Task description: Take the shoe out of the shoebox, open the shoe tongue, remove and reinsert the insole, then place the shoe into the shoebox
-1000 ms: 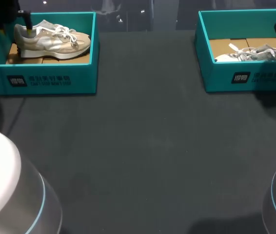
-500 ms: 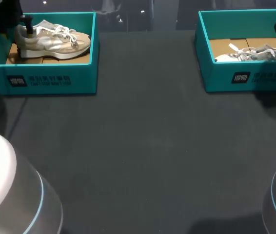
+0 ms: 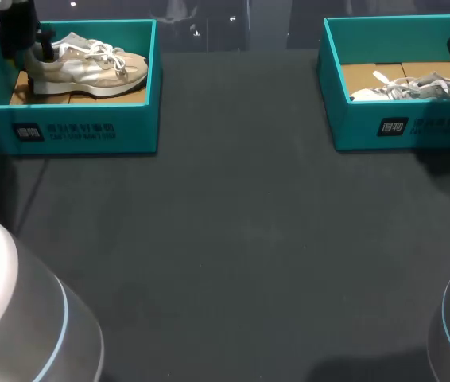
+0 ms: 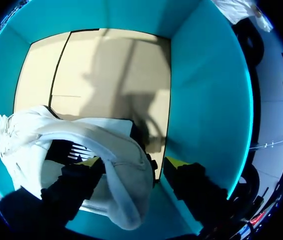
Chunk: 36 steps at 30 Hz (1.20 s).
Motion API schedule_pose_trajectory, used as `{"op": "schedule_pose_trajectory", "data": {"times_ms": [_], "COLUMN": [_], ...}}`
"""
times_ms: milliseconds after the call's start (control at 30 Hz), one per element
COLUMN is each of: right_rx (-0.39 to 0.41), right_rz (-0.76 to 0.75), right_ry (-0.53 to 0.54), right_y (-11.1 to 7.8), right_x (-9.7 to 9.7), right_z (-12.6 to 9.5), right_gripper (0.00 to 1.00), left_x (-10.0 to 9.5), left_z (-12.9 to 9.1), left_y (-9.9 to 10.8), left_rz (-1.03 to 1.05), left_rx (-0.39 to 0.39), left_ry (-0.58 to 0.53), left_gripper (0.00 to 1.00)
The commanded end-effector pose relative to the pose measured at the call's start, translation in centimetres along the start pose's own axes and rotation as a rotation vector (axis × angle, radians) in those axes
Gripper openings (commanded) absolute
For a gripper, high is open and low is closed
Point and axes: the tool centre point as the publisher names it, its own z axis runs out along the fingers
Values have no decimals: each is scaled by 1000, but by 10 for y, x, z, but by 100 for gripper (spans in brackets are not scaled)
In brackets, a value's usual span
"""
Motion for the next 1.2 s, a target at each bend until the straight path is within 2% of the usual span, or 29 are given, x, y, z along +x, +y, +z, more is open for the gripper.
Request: {"op": "schedule_pose_trajectory", "data": {"times_ms": [33, 100, 167, 300, 400, 467, 567, 900, 1200], "right_rx": [-1, -1, -1, -1, -1, -1, -1, -1, -1], "right_rz": [0, 0, 0, 0, 0, 0, 0, 0, 0], "right_ry": [0, 0, 0, 0, 0, 0, 0, 0, 0], "right_y": [-1, -1, -1, -1, -1, -1, -1, -1, -1], "right_x": [0, 0, 0, 0, 0, 0, 0, 0, 0], "right_z": [0, 0, 0, 0, 0, 0, 0, 0, 0], "right_gripper": [100, 100, 100, 100, 100, 100, 100, 100, 100], "left_x": [0, 1, 2, 4, 5, 7, 10, 21, 27], "left_z": [3, 4, 5, 6, 6, 7, 6, -2, -28], "left_y": [8, 7, 6, 5, 4, 4, 4, 5, 4], "left_rz": [0, 2, 6, 12, 13, 15, 15, 26, 32], "left_rx": [18, 20, 20, 21, 20, 19, 18, 4, 2], "left_ry": [4, 6, 8, 11, 13, 15, 17, 5, -55], "left_gripper": [73, 66, 50, 42, 25, 11, 0, 0, 0]}}
